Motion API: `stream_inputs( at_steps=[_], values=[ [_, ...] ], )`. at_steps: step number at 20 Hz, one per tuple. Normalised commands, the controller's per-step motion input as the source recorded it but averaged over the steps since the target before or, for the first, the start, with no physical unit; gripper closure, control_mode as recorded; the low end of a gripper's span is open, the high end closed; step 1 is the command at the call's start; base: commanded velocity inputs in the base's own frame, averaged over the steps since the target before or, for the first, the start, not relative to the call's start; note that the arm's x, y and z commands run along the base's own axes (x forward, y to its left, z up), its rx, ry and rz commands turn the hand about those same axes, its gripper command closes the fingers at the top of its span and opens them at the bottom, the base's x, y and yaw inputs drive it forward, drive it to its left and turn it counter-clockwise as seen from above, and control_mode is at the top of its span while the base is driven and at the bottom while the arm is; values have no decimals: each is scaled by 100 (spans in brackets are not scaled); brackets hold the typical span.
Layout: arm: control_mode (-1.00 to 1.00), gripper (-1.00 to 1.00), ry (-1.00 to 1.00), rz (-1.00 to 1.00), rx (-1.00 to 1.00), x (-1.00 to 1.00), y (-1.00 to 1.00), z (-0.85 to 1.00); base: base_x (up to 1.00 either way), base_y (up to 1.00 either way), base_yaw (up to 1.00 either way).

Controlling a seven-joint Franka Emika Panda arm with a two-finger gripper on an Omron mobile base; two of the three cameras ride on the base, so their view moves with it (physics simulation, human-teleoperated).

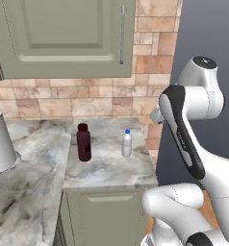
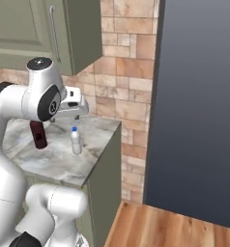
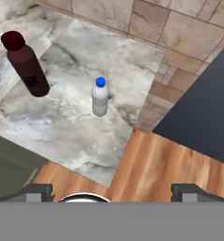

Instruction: Place the drinks on the dining counter in a tight cluster.

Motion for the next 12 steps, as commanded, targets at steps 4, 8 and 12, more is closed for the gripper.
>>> stream_inputs(
  at_steps=[4,8,12],
  values=[
    [100,-100,0,0,0,0,0,0,62,31,-4],
    [100,-100,0,0,0,0,0,0,33,43,0],
    [100,-100,0,0,0,0,0,0,41,39,0]
  ],
)
